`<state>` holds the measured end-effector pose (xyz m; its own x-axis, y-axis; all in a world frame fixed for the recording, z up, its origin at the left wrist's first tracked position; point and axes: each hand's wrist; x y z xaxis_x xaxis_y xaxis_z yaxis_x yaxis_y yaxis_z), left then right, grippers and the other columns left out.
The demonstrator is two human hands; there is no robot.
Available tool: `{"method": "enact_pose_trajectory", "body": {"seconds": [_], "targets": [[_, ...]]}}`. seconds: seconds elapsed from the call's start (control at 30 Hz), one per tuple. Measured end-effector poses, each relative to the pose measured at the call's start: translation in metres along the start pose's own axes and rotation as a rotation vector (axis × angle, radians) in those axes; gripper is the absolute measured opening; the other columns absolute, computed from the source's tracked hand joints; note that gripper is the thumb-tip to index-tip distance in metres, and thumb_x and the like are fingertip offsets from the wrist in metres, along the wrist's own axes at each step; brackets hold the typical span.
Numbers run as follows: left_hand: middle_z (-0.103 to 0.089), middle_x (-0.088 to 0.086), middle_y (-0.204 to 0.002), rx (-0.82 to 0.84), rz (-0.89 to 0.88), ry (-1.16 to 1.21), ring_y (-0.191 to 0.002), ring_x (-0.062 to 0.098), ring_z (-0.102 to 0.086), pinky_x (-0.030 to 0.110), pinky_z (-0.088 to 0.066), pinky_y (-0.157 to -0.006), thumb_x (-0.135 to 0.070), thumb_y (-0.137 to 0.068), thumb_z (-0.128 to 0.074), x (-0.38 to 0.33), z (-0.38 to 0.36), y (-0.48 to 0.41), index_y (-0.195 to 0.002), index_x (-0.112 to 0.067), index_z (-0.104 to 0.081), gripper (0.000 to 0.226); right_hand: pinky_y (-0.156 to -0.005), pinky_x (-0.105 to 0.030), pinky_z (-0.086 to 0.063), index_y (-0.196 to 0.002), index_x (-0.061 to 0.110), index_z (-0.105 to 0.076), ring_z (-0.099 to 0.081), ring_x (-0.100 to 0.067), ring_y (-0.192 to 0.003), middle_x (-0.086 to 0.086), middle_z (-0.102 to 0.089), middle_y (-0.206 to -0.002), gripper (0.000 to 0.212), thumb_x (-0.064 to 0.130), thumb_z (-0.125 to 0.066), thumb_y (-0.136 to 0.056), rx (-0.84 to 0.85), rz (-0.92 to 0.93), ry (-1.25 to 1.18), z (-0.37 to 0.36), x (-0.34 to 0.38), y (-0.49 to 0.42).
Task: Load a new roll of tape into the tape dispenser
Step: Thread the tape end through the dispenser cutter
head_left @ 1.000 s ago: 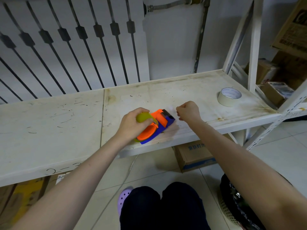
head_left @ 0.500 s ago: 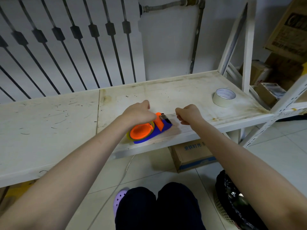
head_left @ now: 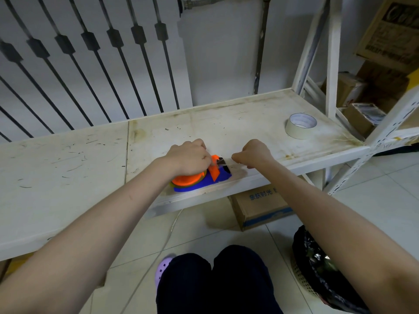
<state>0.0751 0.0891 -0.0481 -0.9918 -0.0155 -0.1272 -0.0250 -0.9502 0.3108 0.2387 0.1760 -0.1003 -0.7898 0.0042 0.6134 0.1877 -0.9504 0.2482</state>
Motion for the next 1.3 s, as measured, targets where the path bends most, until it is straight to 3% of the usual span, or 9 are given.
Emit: {"method": "enact_pose_trajectory", "body": {"seconds": [0.1,0.27,0.43,0.57,0.67,0.8,0.9,1.03,1.3], "targets": [[-0.042,-0.001,-0.132,0.030,0.008,0.018,-0.117,0.023,-0.045,0.038,-0.036,-0.090,-0.027,-0.093,-0.026,0.000,0.002,0.000,-0.103,-0.049,-0.064,0.045,-0.057,-0.025,-0.047,-0.055,0.010,-0.045,-0.055,-0.018,-0.054,-0.003,-0.047,-0.055,0.023,0.015,-0.061,-0.071,0.060,-0.023,0.009,0.000,0.001,-0.002],[-0.044,-0.001,-0.128,0.038,0.039,0.064,-0.120,0.023,-0.043,0.040,-0.036,-0.097,-0.023,-0.090,-0.029,-0.003,0.006,0.001,-0.073,-0.052,-0.061,0.047,-0.061,-0.025,-0.047,-0.063,0.008,-0.050,-0.055,-0.020,-0.061,-0.010,-0.052,-0.073,0.012,0.010,-0.059,-0.070,0.142,-0.050,-0.045,0.003,0.003,-0.004],[-0.053,-0.009,-0.113,0.074,0.065,0.101,-0.112,0.020,-0.048,0.040,-0.047,-0.086,-0.033,-0.076,-0.030,-0.007,0.010,0.001,-0.064,-0.054,-0.064,0.042,-0.052,-0.022,-0.041,-0.052,0.011,-0.041,-0.052,-0.016,-0.048,-0.003,-0.041,-0.052,0.025,0.011,-0.059,-0.070,0.082,-0.048,-0.022,0.004,-0.001,-0.005],[-0.065,-0.003,-0.109,0.094,0.075,0.128,-0.104,0.024,-0.056,0.044,-0.049,-0.089,-0.053,-0.055,-0.034,-0.007,0.009,-0.003,-0.090,-0.032,-0.072,0.056,-0.048,-0.021,-0.034,-0.053,0.014,-0.031,-0.052,-0.020,-0.045,-0.001,-0.032,-0.046,0.033,0.013,-0.056,-0.074,-0.035,0.006,-0.027,-0.004,-0.003,-0.009],[-0.063,-0.006,-0.107,0.077,0.064,0.132,-0.102,0.021,-0.056,0.041,-0.049,-0.091,-0.047,-0.068,-0.036,-0.005,0.008,-0.005,-0.099,-0.035,-0.069,0.047,-0.047,-0.023,-0.028,-0.056,0.014,-0.032,-0.042,-0.022,-0.048,-0.002,-0.034,-0.049,0.031,0.014,-0.053,-0.078,-0.104,0.059,-0.023,-0.013,-0.005,-0.015],[-0.049,-0.004,-0.099,0.015,0.029,0.071,-0.093,0.019,-0.050,0.031,-0.043,-0.075,-0.036,-0.088,-0.048,-0.001,0.005,-0.006,-0.113,-0.042,-0.062,0.030,-0.046,-0.025,-0.028,-0.056,0.014,-0.029,-0.031,-0.017,-0.045,-0.002,-0.032,-0.050,0.038,0.014,-0.049,-0.088,-0.185,0.102,0.035,-0.027,-0.007,-0.019],[-0.049,0.002,-0.109,0.018,0.014,0.013,-0.105,0.027,-0.051,0.035,-0.045,-0.082,-0.041,-0.092,-0.045,0.001,0.001,-0.006,-0.123,-0.041,-0.055,0.033,-0.046,-0.025,-0.030,-0.059,0.013,-0.034,-0.035,-0.018,-0.048,-0.002,-0.037,-0.054,0.035,0.017,-0.048,-0.091,-0.246,0.136,0.071,-0.032,-0.005,-0.020],[-0.048,0.008,-0.119,-0.009,0.010,-0.001,-0.109,0.032,-0.051,0.039,-0.045,-0.088,-0.046,-0.091,-0.046,0.005,-0.003,-0.005,-0.130,-0.038,-0.044,0.039,-0.056,-0.030,-0.037,-0.086,0.006,-0.054,-0.050,-0.023,-0.068,-0.005,-0.053,-0.076,0.015,0.017,-0.045,-0.092,-0.267,0.183,0.179,-0.032,0.003,-0.019],[-0.045,0.013,-0.122,-0.071,0.015,0.038,-0.098,0.034,-0.055,0.042,-0.049,-0.084,-0.044,-0.089,-0.051,0.001,-0.004,0.001,-0.136,-0.037,-0.023,0.054,-0.058,-0.032,-0.039,-0.089,0.007,-0.052,-0.053,-0.023,-0.071,-0.007,-0.056,-0.081,0.015,0.019,-0.043,-0.094,-0.276,0.186,0.206,-0.039,0.002,-0.018]]}}
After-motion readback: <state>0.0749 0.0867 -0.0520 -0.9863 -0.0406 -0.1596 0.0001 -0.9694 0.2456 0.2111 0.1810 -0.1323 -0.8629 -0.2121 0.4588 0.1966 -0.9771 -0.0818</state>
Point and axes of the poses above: each hand's wrist, its own y-axis away from the middle knuckle, its own z-axis out of the back of the hand, x = y × z
